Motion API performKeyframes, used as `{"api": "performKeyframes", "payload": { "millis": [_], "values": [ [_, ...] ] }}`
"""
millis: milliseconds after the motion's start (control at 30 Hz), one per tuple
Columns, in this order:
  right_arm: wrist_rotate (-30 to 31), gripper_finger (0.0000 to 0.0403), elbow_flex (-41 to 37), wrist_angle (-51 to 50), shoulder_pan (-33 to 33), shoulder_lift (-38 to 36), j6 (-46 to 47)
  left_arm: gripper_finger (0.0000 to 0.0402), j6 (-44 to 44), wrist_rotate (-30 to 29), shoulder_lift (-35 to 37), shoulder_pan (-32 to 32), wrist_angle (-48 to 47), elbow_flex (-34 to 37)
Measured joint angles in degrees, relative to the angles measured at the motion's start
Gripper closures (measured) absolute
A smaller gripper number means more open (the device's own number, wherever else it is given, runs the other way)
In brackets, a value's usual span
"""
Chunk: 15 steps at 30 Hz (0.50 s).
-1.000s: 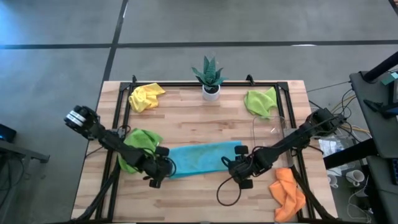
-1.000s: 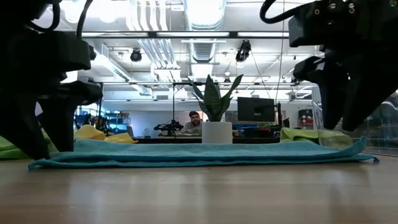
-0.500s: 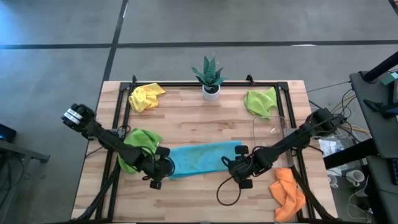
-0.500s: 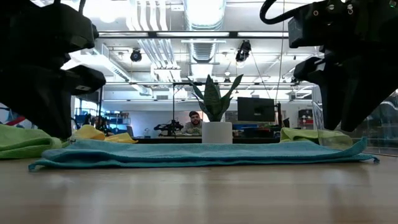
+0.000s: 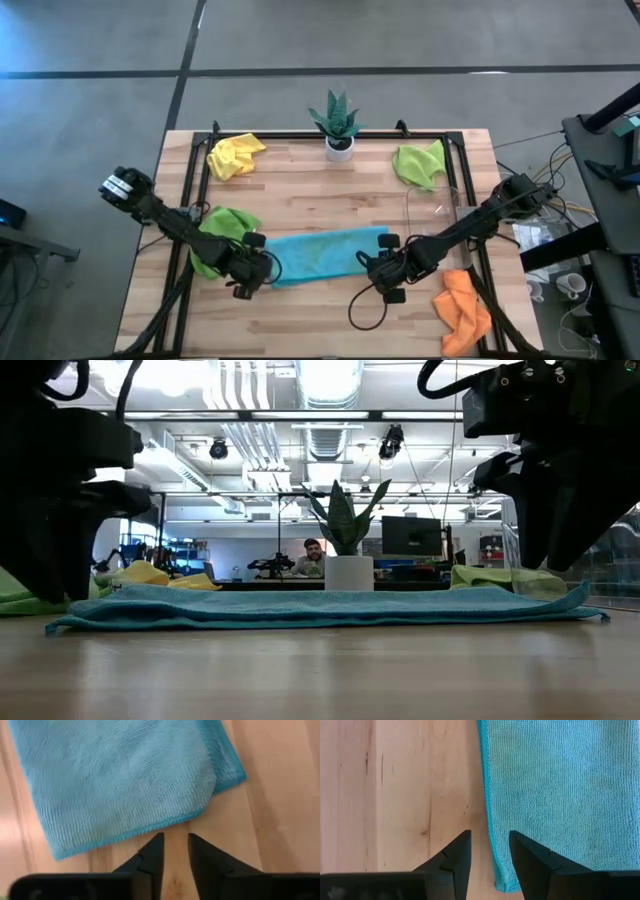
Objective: Fold microfiber towels
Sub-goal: Fold the blue towel on the table
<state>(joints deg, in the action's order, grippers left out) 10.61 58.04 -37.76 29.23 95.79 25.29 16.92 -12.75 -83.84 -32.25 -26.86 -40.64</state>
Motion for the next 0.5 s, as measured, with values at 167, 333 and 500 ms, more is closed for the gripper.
{"api": "performKeyframes", "payload": {
  "millis": [167,333,500],
  "values": [
    [0.0,0.0279,0.0,0.0,0.0,0.0,-0.2,0.0278,-10.9,-5.0,-0.7,-0.6,1.7,0.1],
    [0.0,0.0278,0.0,-0.1,0.0,0.0,-0.2,0.0265,-14.3,-7.3,-2.3,-0.5,4.5,0.0],
    [0.0,0.0281,0.0,-0.3,0.0,0.0,-0.3,0.0265,-17.3,-7.4,-5.7,-0.9,5.5,-1.2]
  ]
}}
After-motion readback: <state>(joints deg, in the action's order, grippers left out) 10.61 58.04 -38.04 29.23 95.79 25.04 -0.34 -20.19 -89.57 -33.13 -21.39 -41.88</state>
